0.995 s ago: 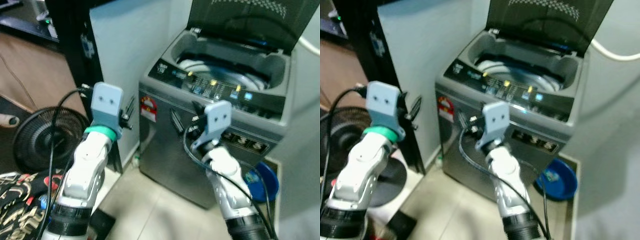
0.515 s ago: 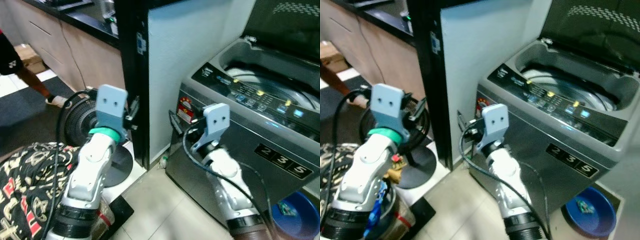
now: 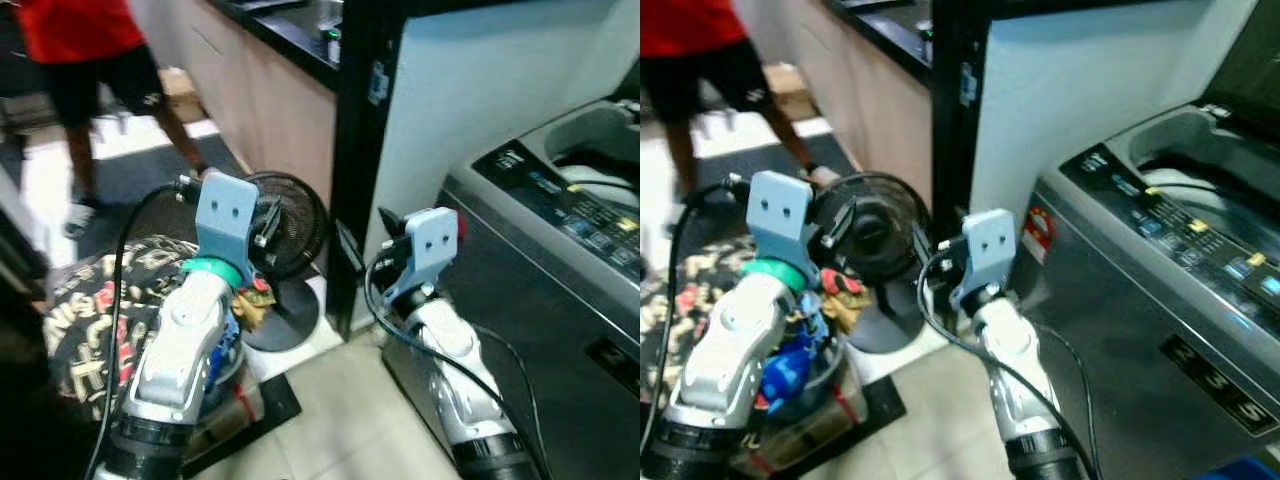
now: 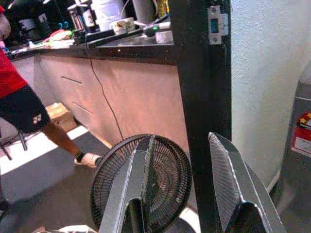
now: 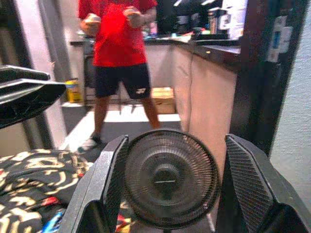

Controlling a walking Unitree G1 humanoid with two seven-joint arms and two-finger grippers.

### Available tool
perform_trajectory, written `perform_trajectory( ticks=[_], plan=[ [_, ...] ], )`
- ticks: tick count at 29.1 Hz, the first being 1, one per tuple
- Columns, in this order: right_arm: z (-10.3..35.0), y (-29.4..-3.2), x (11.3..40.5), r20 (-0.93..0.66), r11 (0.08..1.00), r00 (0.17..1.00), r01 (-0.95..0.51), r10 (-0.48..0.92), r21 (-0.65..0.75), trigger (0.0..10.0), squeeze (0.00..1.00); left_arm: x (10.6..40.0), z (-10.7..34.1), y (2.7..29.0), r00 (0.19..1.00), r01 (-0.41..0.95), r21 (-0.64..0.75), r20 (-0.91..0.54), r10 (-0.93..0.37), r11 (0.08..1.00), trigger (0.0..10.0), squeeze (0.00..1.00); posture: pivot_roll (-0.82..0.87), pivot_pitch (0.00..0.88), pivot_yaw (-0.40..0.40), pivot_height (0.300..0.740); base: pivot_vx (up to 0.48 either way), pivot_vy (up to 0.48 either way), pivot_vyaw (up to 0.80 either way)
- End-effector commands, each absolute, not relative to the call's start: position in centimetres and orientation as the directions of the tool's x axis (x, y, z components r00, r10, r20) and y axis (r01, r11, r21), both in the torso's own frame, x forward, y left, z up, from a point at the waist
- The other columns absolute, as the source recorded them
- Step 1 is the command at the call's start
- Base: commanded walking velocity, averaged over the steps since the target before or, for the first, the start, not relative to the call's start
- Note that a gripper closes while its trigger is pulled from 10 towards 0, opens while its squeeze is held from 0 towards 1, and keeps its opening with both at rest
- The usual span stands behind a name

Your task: Clothes washing

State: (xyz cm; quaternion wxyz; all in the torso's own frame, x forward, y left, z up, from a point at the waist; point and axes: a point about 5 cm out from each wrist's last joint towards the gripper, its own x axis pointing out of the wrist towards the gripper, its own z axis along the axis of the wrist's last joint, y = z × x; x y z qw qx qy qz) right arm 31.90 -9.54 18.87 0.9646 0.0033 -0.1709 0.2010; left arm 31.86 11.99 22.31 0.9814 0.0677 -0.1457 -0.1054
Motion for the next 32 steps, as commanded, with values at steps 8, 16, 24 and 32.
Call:
perform_trajectory(
  ticks=[8,16,24,32],
  plan=[
    [18.8,-9.6,31.9,0.332,0.918,0.861,-0.393,0.385,-0.047,10.0,0.00,32.0,21.7,12.1,0.943,0.184,0.176,0.245,-0.224,0.967,10.0,0.00,0.12,0.000,0.028,0.740,0.000,0.000,0.77],
    [18.7,-9.6,31.9,0.332,0.918,0.861,-0.394,0.385,-0.043,10.0,0.00,32.1,21.4,12.2,0.949,0.176,0.181,0.231,-0.216,0.968,10.0,0.00,0.12,0.000,0.028,0.740,0.000,0.000,0.77],
    [18.7,-9.5,31.9,0.331,0.918,0.862,-0.396,0.385,-0.035,10.0,0.00,32.1,21.2,12.3,0.953,0.173,0.187,0.214,-0.212,0.967,10.0,0.00,0.12,0.000,0.029,0.740,0.000,0.000,0.77],
    [18.2,-9.7,32.0,0.320,0.922,0.871,-0.388,0.372,-0.015,10.0,0.00,32.3,20.9,12.5,0.958,0.166,0.195,0.202,-0.205,0.967,10.0,0.00,0.12,0.000,0.033,0.740,0.000,0.000,0.77]
  ],
)
